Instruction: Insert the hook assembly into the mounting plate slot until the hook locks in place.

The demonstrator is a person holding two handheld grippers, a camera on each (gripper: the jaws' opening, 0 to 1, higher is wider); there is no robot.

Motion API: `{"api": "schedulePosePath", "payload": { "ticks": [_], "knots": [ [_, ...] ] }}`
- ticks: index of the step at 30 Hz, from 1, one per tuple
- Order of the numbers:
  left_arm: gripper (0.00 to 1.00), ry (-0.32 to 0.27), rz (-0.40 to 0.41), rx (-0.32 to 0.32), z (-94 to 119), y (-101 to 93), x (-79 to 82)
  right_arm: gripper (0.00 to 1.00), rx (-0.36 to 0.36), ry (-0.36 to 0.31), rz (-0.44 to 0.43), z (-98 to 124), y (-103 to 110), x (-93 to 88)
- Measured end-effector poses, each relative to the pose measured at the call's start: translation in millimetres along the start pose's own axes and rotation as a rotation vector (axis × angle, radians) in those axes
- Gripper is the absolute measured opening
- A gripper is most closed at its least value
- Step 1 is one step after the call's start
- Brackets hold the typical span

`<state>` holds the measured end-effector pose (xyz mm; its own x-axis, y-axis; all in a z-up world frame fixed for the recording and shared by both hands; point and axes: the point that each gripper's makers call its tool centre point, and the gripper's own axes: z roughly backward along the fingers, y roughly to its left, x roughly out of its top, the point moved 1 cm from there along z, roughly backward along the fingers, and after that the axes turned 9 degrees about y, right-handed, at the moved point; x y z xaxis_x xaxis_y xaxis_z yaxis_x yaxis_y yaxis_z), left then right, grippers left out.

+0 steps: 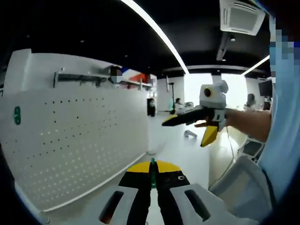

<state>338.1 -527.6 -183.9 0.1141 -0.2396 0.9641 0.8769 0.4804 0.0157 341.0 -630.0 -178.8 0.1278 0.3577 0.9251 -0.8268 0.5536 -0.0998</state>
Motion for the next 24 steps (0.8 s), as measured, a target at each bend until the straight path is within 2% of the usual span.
{"api": "schedulePosePath", "payload": {
  "ticks": [6, 14, 21, 24],
  "knots": [
    [0.02, -0.020, -0.012, -0.053, -4, -13.8, 8.1, 0.70, 0.045, -0.001, -0.020, -3, 7, -2.5],
    [0.02, -0.070, 0.008, -0.126, -5, -30.5, 21.6, 0.54, 0.148, -0.024, -0.063, -8, 25, -1.6],
    [0.02, -0.135, 0.038, -0.189, -2, -42.2, 36.6, 0.48, 0.219, -0.071, -0.095, -9, 38, 5.6],
    [0.02, -0.150, 0.052, -0.206, -1, -44.6, 40.2, 0.47, 0.225, -0.074, -0.094, -10, 40, 6.6]
  ]
}}
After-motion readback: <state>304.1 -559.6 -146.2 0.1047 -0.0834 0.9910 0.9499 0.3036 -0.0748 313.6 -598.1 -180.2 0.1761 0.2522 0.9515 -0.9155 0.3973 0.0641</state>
